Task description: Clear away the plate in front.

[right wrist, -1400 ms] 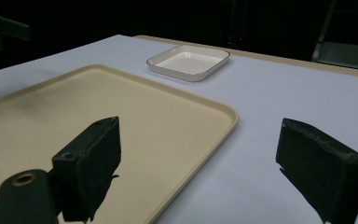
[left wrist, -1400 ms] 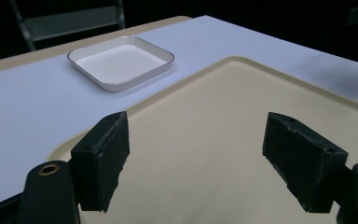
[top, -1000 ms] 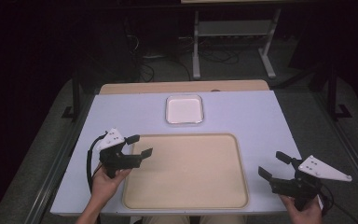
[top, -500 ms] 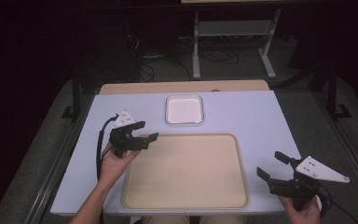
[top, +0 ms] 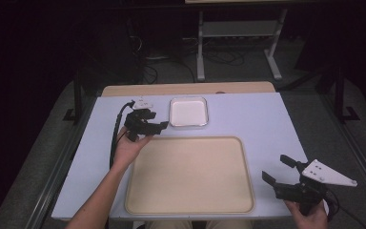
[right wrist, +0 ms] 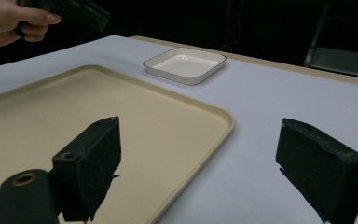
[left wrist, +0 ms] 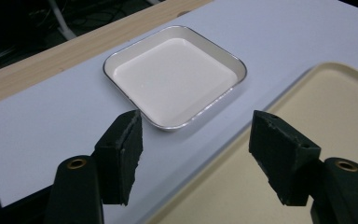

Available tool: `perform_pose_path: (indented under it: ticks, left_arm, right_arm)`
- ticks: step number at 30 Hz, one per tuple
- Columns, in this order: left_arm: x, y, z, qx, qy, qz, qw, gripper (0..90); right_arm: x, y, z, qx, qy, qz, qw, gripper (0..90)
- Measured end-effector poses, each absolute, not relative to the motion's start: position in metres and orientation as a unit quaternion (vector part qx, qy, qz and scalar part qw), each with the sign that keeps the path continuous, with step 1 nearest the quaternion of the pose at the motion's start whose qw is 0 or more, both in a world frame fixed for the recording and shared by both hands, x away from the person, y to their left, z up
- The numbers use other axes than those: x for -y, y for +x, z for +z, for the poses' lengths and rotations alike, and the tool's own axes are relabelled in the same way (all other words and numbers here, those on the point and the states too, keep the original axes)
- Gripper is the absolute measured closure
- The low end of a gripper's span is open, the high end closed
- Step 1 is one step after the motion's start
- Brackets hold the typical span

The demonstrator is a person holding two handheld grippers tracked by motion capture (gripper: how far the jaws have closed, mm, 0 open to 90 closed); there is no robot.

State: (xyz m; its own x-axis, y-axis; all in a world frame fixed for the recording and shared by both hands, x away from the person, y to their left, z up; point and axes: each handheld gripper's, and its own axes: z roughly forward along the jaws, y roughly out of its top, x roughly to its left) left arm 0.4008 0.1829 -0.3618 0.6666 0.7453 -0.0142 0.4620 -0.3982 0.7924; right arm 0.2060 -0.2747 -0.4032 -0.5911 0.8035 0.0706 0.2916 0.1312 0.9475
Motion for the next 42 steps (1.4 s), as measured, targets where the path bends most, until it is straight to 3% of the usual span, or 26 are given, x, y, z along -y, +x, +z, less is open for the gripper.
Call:
perform_pose_path:
  ticks: [8,18,25,35,42]
  left_arm:
    - [-0.179,0.439,-0.365,-0.412,0.805,0.144,0.403,40.9]
    - [-0.177,0.477,-0.365,-0.481,0.769,0.141,0.396,39.2]
    - [-0.172,0.499,-0.384,-0.521,0.760,0.106,0.373,40.6]
    - [-0.163,0.510,-0.410,-0.564,0.748,0.103,0.335,55.2]
    - [-0.158,0.513,-0.417,-0.583,0.739,0.079,0.329,60.3]
  right_arm:
    - [0.274,0.207,-0.403,-0.717,0.383,0.534,0.232,13.1]
    - [0.277,0.208,-0.403,-0.714,0.387,0.535,0.233,13.0]
    - [0.274,0.208,-0.403,-0.720,0.382,0.529,0.236,13.1]
    - [0.275,0.207,-0.403,-0.720,0.379,0.531,0.236,13.2]
    - [0.272,0.207,-0.402,-0.722,0.376,0.529,0.238,13.2]
